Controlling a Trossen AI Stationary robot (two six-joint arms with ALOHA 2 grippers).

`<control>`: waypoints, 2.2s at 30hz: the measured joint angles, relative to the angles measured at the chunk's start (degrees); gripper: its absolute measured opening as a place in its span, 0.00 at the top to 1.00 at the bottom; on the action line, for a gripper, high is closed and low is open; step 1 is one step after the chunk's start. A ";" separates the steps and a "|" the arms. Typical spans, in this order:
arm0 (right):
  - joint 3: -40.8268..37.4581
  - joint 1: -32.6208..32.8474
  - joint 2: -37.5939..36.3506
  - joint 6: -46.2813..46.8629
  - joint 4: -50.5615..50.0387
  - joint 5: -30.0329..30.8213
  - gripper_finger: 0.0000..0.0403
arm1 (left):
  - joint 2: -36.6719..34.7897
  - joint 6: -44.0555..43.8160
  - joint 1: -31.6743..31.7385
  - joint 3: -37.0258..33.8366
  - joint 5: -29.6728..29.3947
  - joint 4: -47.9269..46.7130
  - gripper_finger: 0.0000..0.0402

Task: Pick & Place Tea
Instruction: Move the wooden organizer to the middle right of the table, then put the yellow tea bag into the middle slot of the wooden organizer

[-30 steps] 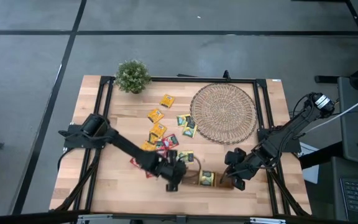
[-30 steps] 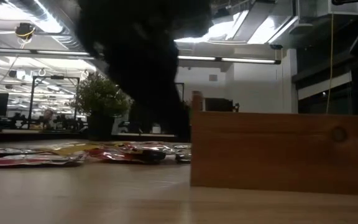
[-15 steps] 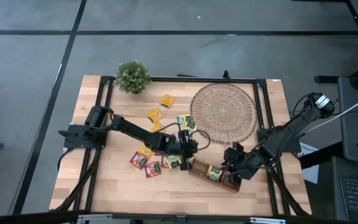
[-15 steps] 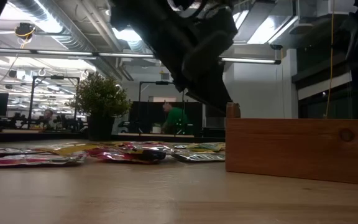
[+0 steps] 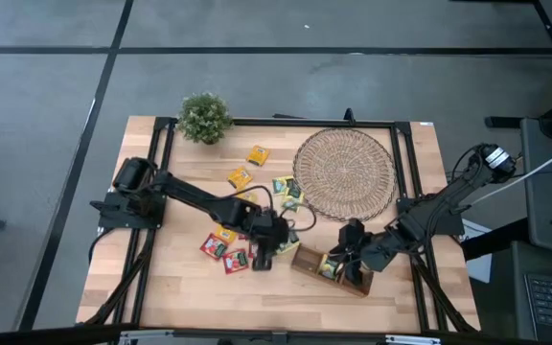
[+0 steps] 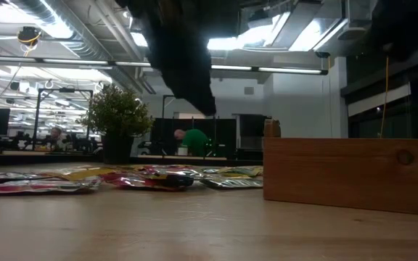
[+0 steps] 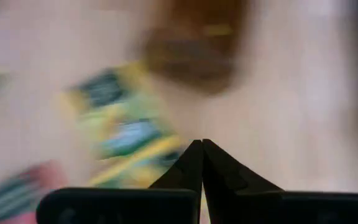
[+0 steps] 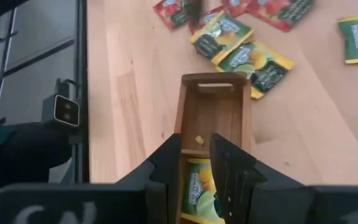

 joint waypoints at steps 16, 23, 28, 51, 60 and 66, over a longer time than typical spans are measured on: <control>0.00 -6.47 -0.02 -5.36 -2.20 -8.35 0.78 | 5.68 -4.72 -4.98 -2.47 -1.57 18.28 1.00; 0.00 -7.69 -0.02 -5.69 -2.62 -8.38 0.78 | 9.10 -1.94 -4.06 -2.48 1.45 23.69 1.00; 0.00 -7.85 -0.02 -4.13 -3.86 -8.08 0.78 | 9.79 0.33 -2.40 -2.48 -4.04 23.23 1.00; 0.00 -22.61 -0.04 -11.73 -1.73 1.64 0.78 | -5.70 14.53 8.11 -5.75 -17.48 1.57 1.00; 0.03 -33.60 2.21 -18.05 4.36 -9.09 0.85 | -6.10 14.54 23.33 -12.39 -5.05 9.77 1.00; 0.02 -36.90 7.38 -21.17 7.24 -15.34 0.98 | -6.08 12.38 28.63 -13.03 3.51 11.83 0.98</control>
